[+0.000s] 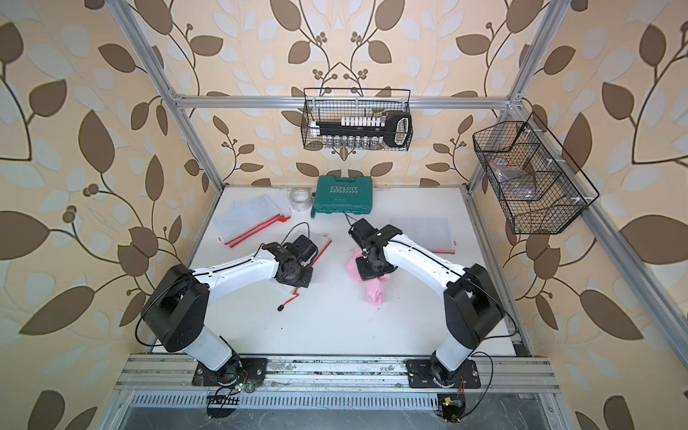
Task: Wipe the document bag
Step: Move the document bag to the center of the board.
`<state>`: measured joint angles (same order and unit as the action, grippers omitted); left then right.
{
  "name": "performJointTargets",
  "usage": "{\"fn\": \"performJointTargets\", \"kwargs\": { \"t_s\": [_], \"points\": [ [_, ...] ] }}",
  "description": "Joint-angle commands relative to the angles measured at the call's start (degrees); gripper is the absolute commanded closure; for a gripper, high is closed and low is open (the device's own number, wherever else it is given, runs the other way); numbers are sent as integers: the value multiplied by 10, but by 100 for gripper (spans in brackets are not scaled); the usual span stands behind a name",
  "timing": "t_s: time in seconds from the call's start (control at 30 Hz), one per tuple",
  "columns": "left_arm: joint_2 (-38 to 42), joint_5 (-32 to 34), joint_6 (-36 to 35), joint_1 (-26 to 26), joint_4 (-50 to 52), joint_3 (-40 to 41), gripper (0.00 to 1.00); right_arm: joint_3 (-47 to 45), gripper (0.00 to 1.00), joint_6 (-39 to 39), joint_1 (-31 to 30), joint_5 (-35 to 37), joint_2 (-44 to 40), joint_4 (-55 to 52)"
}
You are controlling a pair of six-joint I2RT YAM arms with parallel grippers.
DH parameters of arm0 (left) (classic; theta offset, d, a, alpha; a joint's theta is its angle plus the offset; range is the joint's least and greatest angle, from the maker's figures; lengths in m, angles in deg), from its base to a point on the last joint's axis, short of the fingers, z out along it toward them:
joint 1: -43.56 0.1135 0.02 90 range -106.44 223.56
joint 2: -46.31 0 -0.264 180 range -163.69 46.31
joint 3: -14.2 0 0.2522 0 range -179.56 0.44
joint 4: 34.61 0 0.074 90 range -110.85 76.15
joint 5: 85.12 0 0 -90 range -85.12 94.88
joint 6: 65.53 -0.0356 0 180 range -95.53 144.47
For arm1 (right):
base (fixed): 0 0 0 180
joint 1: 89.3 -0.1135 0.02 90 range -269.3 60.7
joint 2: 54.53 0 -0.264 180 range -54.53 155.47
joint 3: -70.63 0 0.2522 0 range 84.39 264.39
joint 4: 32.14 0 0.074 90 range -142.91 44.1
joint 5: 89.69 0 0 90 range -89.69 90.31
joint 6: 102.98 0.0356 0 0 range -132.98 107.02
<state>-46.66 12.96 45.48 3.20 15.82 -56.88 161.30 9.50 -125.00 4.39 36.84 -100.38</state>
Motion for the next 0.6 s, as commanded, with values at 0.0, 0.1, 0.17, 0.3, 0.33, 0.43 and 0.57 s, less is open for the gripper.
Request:
{"fn": "performJointTargets", "kwargs": {
  "t_s": [0.0, 0.1, 0.17, 0.3, 0.33, 0.43, 0.57],
  "points": [
    [-38, 6, 23, -74, -5, 2, 100, 35, 100, 3, 0, -33, -17, 10],
    [-70, 18, 50, -133, -4, -9, 100, 82, 100, -13, -4, -65, 1, 0],
    [-78, 19, 73, -158, 3, -21, 100, 85, 100, -24, -6, -91, 7, 14],
    [-69, 19, 94, -174, -12, -23, 100, 96, 100, -47, -17, -153, 50, 7],
    [-64, 21, 95, -175, -8, -27, 97, 98, 100, -47, -26, -148, 62, 3],
    [-12, 42, 95, -176, 1, -13, 66, 86, 100, -44, -46, -140, 77, 24],
    [81, 42, 98, -175, 0, 34, 51, 94, 100, -34, -46, -127, 109, 46]
  ]
}}
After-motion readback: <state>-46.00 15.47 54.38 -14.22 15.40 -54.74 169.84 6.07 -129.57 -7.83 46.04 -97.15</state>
